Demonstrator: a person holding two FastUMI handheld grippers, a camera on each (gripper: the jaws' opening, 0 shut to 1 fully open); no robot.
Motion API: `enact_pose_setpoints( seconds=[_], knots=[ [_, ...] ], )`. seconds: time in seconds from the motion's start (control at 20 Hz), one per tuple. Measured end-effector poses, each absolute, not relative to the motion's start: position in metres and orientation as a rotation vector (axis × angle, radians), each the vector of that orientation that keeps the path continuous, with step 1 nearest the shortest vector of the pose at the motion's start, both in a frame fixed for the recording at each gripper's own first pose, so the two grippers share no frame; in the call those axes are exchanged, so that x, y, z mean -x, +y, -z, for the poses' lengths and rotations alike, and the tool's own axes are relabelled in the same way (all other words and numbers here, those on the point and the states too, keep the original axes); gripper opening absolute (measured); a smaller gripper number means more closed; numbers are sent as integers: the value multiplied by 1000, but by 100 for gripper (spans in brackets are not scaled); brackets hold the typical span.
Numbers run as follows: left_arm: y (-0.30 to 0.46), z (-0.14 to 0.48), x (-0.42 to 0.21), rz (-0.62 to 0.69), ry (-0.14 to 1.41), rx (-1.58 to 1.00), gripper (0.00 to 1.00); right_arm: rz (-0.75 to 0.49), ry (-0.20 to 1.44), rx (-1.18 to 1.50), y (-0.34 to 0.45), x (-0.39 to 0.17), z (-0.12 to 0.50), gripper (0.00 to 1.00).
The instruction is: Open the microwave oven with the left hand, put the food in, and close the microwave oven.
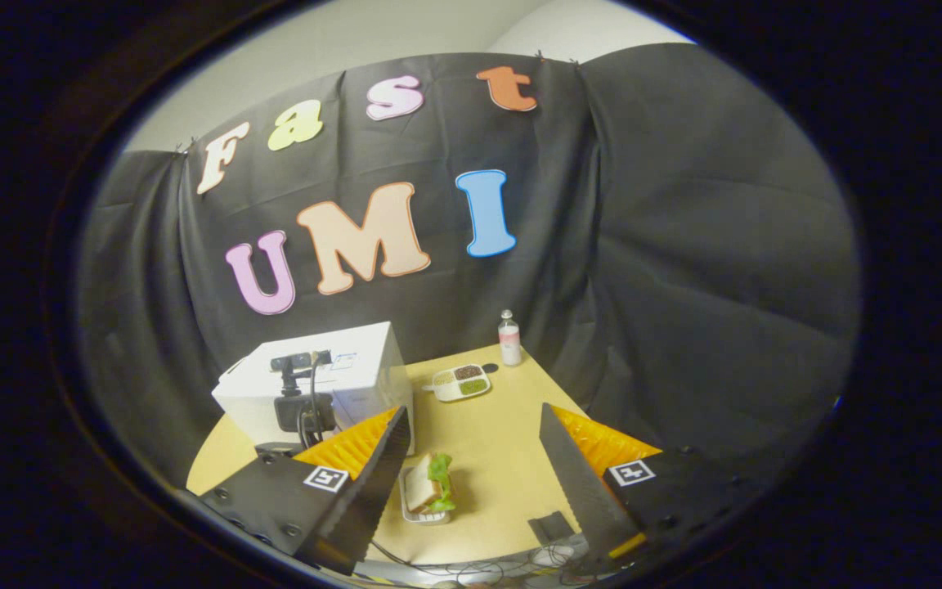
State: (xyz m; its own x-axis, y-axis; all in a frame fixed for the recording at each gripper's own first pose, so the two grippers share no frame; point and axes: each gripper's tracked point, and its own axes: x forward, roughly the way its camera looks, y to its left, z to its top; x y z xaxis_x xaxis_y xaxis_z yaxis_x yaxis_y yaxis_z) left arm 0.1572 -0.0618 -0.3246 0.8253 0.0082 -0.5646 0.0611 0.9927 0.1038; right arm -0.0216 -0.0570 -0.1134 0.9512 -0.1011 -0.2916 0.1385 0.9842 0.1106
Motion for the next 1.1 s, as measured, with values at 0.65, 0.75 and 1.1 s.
enact_pose_setpoints(
  seconds=[0.65,0.75,1.1],
  knots=[
    [-35,330,-66,88,580,-164,14,-11,345,-88,-32,16,137,92],
    [-31,327,-55,94,586,-136,21,-29,358,-91,-24,20,143,92],
    [5,312,-32,44,566,-81,78,-73,395,-122,-7,27,160,92]
  ],
)
